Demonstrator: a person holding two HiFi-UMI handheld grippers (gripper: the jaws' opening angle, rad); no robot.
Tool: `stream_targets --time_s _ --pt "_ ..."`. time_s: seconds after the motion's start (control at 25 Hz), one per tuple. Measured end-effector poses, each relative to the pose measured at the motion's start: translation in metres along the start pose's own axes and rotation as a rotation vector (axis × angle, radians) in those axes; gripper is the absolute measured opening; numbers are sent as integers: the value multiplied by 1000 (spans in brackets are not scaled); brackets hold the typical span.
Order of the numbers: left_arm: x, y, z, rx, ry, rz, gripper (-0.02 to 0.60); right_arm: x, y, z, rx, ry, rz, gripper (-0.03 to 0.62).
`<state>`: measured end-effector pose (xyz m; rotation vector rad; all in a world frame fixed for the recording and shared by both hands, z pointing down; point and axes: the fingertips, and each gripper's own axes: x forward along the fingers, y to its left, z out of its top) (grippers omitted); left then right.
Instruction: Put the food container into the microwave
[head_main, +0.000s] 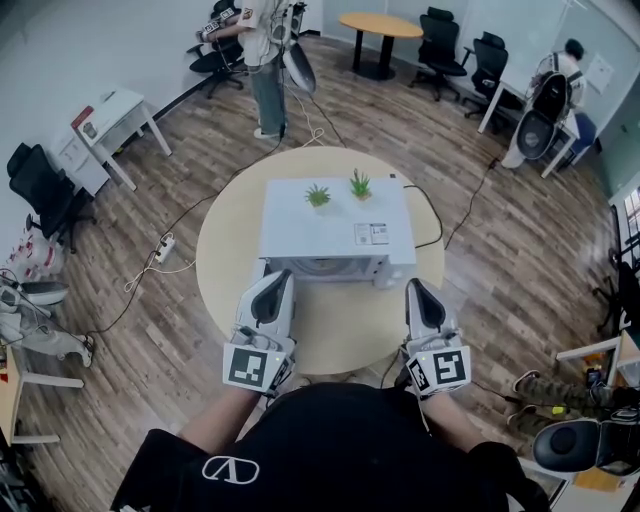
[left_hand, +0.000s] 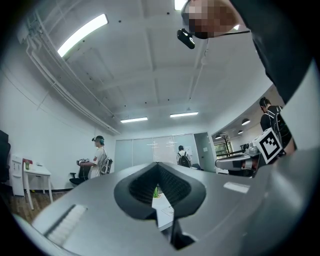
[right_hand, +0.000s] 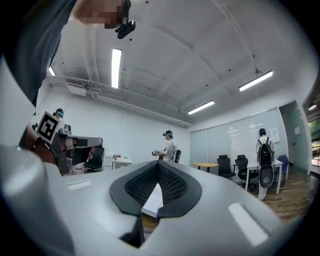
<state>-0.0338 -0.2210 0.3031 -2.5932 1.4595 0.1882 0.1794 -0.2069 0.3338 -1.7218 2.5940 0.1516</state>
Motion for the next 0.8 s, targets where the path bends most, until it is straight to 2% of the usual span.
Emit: stream_targets --time_s 0.28,0.8 --pt "3 6 1 -2 -14 7 0 2 8 0 -45 3 14 8" --pt "7 12 -1 -7 -15 8 0 9 4 -7 -41 19 13 8"
